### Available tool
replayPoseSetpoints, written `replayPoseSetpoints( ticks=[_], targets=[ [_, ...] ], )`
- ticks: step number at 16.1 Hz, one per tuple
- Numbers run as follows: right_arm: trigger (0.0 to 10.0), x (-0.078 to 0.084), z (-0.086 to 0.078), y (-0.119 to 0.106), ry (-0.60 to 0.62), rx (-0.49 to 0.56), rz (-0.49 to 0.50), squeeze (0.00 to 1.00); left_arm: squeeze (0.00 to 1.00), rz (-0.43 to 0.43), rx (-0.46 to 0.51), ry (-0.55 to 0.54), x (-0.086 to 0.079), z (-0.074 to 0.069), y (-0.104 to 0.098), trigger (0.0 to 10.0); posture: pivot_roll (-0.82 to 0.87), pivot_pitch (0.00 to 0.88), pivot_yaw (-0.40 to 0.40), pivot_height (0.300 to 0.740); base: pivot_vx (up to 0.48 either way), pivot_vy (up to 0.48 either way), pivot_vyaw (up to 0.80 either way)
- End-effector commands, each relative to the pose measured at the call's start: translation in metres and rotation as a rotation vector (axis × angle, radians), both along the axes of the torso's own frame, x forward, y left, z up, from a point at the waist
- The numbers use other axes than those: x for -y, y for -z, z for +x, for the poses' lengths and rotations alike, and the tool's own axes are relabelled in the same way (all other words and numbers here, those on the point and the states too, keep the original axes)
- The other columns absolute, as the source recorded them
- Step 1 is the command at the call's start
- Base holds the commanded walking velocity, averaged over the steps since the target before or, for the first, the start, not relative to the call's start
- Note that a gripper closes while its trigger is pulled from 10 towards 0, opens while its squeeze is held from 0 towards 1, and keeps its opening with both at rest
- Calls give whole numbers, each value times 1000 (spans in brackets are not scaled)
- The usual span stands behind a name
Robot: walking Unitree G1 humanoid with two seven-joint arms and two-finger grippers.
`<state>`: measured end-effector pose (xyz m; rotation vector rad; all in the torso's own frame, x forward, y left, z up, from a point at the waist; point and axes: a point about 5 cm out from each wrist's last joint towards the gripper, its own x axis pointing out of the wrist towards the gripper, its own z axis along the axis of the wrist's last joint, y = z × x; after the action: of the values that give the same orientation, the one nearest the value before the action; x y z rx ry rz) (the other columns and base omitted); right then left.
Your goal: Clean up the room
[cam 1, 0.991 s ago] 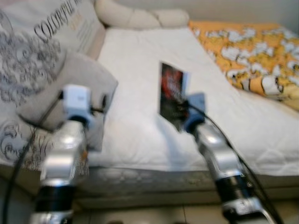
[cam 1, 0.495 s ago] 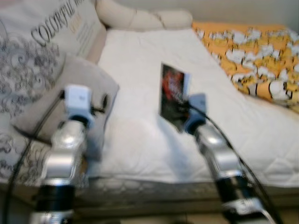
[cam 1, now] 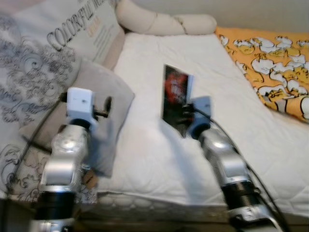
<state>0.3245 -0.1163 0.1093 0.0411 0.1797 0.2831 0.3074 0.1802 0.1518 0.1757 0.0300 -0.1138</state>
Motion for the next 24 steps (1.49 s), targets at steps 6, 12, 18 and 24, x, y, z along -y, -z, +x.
replayPoseSetpoints(
  ticks=[6, 12, 18, 24],
  targets=[
    [10000, 1, 11, -18, -62, -58, 250, 0, 0, 36, -21, 110, 9, -10, -3, 10000, 10, 0, -29, 740, 150, 0, 0],
    [10000, -2, 28, -1, -267, -396, 357, 0, 0, 57, -118, 412, 12, -22, -11, 10000, 26, 0, -29, 740, 0, 0, 0],
    [10000, -1, 33, 3, -393, -559, 488, 0, 0, 41, -342, 727, 6, -59, -11, 10000, 77, 0, -52, 740, 0, 0, 0],
    [10000, -11, 28, 32, -332, -598, 220, 0, 0, 72, -499, 770, -4, -97, -8, 10000, 144, 0, -54, 740, 0, 0, 0]
  ],
)
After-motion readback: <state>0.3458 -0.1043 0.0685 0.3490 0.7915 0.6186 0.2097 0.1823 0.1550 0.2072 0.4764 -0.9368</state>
